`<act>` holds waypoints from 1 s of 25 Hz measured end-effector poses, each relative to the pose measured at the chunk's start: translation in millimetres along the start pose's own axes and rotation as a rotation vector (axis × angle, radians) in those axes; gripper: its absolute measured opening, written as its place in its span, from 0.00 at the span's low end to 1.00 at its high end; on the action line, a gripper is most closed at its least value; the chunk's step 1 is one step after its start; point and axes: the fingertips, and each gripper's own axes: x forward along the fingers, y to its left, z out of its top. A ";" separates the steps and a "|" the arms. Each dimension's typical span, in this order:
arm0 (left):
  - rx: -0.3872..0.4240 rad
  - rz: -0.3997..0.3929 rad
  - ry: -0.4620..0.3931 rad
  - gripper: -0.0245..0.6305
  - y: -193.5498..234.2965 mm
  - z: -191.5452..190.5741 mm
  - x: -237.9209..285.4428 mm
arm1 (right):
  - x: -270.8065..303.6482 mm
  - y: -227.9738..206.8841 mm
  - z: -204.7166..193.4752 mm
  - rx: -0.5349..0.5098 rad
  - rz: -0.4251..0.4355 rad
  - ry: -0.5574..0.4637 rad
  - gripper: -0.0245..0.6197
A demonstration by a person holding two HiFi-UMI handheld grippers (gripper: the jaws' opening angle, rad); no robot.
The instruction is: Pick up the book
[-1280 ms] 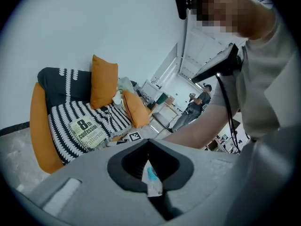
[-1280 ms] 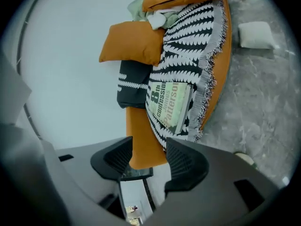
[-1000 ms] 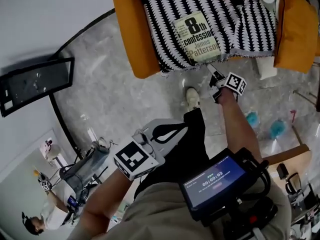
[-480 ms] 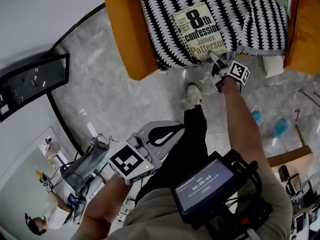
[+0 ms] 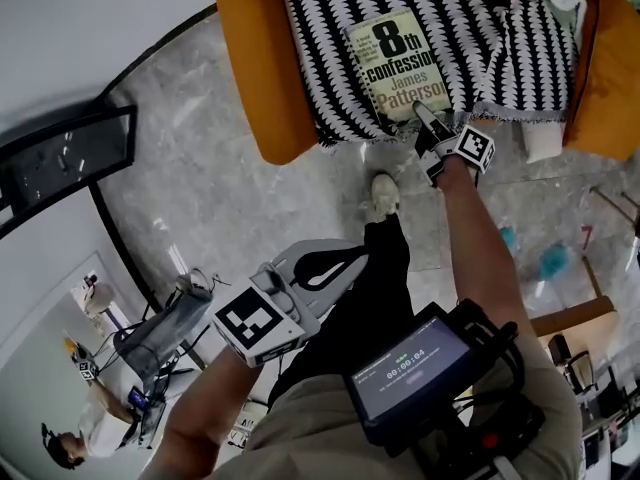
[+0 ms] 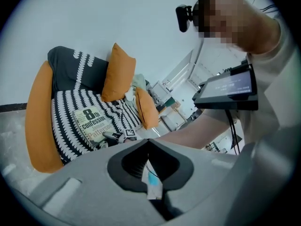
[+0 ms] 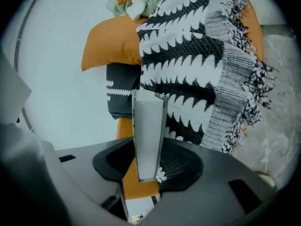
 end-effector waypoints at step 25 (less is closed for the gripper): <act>0.143 -0.038 -0.205 0.05 -101.9 5.1 -123.4 | -106.5 211.4 -85.8 -0.042 0.083 -0.008 0.31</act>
